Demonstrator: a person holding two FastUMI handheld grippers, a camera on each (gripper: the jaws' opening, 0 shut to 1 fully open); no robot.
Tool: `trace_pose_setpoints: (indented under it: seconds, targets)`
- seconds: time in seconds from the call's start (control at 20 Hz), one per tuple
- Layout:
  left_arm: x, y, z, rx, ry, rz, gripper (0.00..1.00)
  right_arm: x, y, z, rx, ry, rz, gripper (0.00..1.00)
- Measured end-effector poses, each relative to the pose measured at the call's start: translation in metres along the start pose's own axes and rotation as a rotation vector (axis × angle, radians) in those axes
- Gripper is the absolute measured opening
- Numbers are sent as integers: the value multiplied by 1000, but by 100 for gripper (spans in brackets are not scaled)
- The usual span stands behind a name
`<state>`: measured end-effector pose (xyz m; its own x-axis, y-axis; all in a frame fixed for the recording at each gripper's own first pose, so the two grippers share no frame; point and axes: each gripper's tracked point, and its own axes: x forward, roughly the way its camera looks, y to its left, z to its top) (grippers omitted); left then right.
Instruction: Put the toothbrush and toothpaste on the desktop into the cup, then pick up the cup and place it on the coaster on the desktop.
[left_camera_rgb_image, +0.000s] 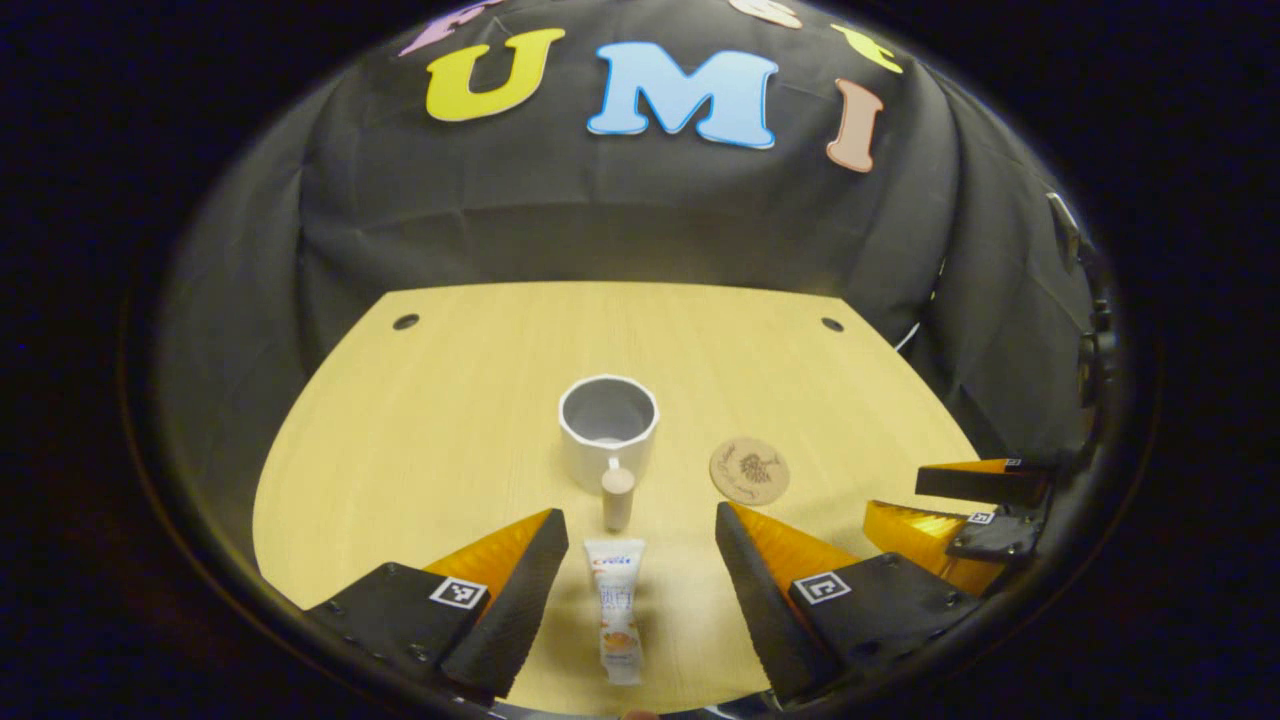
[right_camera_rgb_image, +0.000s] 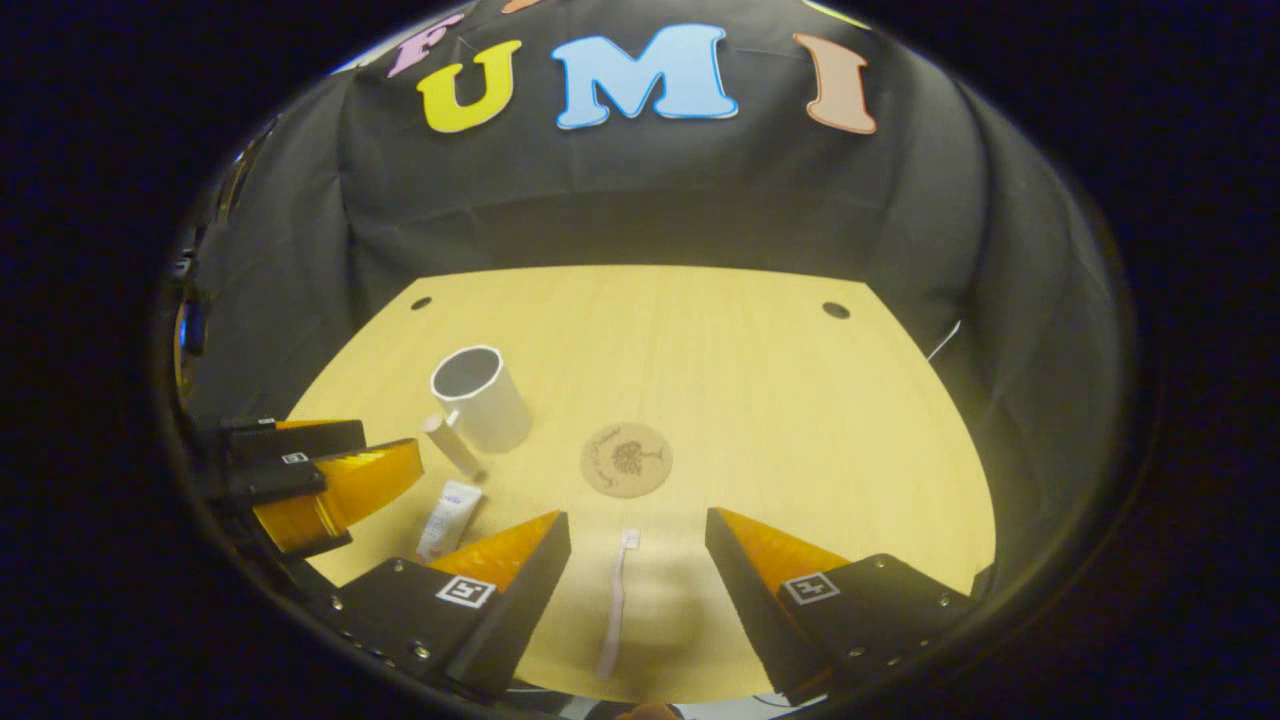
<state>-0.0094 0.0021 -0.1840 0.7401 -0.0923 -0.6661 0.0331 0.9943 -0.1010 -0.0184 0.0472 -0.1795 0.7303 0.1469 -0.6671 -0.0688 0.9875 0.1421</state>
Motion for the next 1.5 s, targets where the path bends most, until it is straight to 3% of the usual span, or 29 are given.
trace_pose_setpoints:
  seconds: [0.5,0.7,1.05,1.2,1.25,1.3,1.45,1.5]
  targets:
    - [31,14,-70,-44,365,12,98,27,18,-72,57,329,48,89]
    - [39,23,-99,-23,469,17,98,32,21,-94,90,428,51,90]
    - [30,25,-110,-38,592,5,98,44,21,-120,64,550,27,88]
    - [29,26,-110,-32,610,-1,96,45,24,-132,55,623,34,78]
    - [30,26,-111,-31,615,-1,94,47,24,-131,57,632,26,79]
    - [30,27,-111,-30,619,-1,94,49,25,-131,65,637,23,67]
    - [32,26,-116,-44,640,-1,84,50,25,-135,59,661,6,61]
    - [31,27,-118,-43,648,3,80,50,27,-136,69,670,4,41]
